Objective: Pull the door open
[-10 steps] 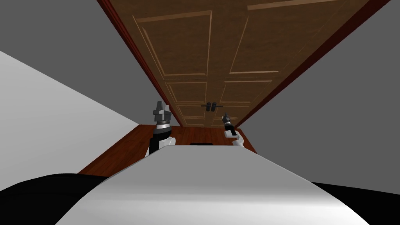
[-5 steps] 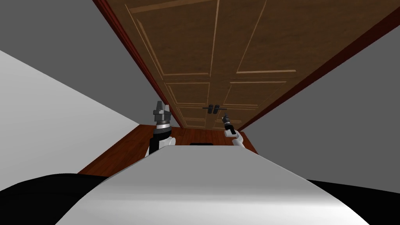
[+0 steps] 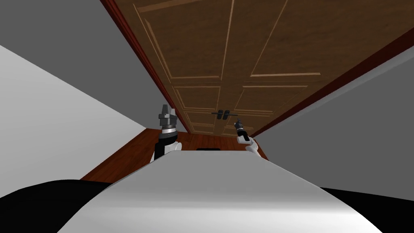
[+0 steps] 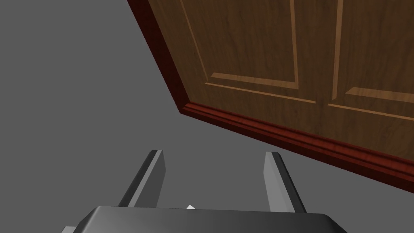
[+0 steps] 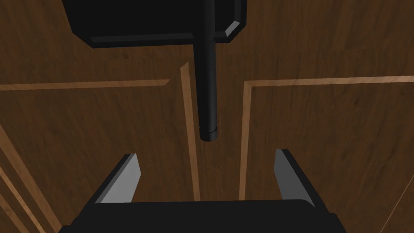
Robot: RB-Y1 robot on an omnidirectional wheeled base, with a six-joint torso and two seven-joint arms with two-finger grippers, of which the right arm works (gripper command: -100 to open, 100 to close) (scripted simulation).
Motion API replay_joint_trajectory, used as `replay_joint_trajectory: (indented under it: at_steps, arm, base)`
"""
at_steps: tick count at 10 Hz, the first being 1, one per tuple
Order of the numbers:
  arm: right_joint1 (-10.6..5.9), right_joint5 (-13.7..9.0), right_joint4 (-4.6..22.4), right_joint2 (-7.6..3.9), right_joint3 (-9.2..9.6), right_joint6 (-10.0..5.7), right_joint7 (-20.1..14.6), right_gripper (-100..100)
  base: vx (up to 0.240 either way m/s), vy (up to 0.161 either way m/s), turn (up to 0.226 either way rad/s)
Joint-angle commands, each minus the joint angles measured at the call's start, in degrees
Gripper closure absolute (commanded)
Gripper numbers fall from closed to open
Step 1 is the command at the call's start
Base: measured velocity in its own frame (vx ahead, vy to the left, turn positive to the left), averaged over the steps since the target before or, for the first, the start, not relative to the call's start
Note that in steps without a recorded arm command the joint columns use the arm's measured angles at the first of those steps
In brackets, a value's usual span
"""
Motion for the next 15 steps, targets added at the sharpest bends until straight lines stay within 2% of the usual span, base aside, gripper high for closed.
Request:
replay_joint_trajectory:
  at_steps: [1, 2, 4, 5, 7, 8, 9, 14, 15]
  arm:
    - [0.64, -0.7, 1.9, -1.60, -1.48, -1.34, -0.8, -100]
    - [1.09, -1.3, 3.1, -3.04, -2.47, -2.04, -1.6, -100]
    - [1.29, -1.9, 4.1, -4.38, -3.17, -2.90, -2.5, -100]
    - [1.16, -2.0, 4.5, -4.67, -3.15, -3.28, -2.8, -100]
    - [0.44, -2.0, 4.5, -4.40, -2.31, -3.83, -3.2, -100]
    - [0.86, -2.0, 4.2, -4.41, -2.63, -3.58, -3.0, -100]
    - [0.86, -2.0, 4.2, -4.41, -2.63, -3.58, -3.0, 100]
    - [0.86, -2.0, 4.2, -4.41, -2.63, -3.58, -3.0, 100]
    - [1.81, -2.2, 4.3, -5.34, -2.68, -3.70, -3.6, 100]
  base:
    - [0.142, 0.013, 0.107]
    - [0.181, -0.001, 0.134]
    - [0.186, -0.013, 0.128]
    - [0.192, -0.031, 0.163]
    - [0.183, 0.019, 0.165]
    - [0.081, 0.031, 0.029]
    - [-0.010, -0.008, -0.026]
    - [-0.016, -0.004, 0.004]
    - [-0.112, -0.029, 0.029]
